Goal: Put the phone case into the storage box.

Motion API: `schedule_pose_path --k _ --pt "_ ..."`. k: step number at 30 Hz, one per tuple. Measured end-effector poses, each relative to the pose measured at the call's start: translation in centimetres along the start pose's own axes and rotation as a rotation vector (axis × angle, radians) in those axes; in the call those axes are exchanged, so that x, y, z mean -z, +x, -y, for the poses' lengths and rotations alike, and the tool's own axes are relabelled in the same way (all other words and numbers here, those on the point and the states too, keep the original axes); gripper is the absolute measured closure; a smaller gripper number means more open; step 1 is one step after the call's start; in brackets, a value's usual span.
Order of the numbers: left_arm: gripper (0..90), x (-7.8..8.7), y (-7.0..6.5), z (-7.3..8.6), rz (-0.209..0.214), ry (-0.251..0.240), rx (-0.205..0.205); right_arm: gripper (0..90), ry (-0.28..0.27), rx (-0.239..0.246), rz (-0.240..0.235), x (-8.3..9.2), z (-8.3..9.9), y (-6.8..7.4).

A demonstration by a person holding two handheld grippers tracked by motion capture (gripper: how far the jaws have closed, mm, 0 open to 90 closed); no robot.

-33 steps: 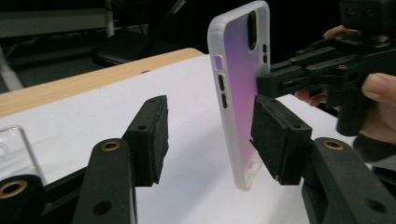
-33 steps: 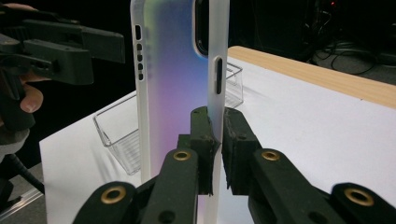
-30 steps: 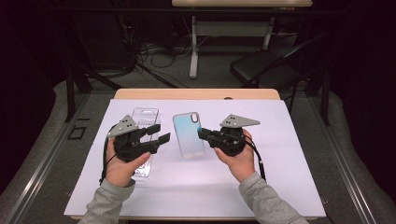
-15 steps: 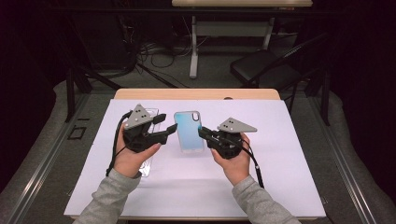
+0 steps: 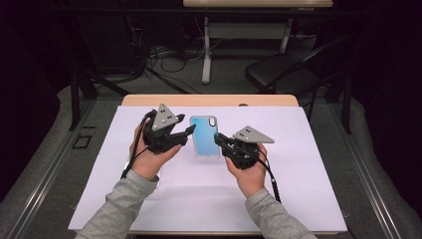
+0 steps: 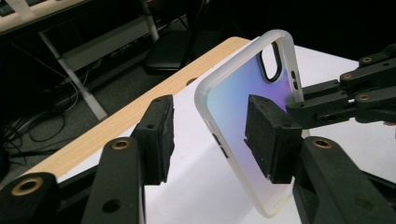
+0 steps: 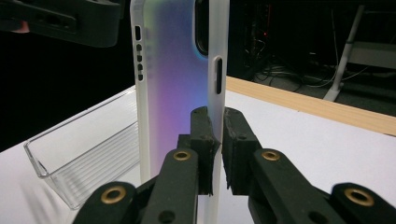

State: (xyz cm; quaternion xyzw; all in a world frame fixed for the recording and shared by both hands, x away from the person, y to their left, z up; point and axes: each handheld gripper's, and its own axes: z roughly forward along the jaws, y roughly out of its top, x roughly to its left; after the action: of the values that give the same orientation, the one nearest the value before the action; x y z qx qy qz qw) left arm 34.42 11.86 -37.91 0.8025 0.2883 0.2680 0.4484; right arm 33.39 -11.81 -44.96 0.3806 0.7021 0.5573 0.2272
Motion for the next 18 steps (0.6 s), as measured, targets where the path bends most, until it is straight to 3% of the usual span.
schedule_pose_path --k 7,18 --pt "55.3 -0.54 -0.2 -0.35 -0.034 0.005 -0.036 83.8 0.002 0.002 0.008 0.01 0.04 0.21" --pt "63.7 -1.06 -0.32 -0.52 -0.037 0.013 -0.024 83.8 -0.002 0.005 0.023 -0.07 0.13 0.4"
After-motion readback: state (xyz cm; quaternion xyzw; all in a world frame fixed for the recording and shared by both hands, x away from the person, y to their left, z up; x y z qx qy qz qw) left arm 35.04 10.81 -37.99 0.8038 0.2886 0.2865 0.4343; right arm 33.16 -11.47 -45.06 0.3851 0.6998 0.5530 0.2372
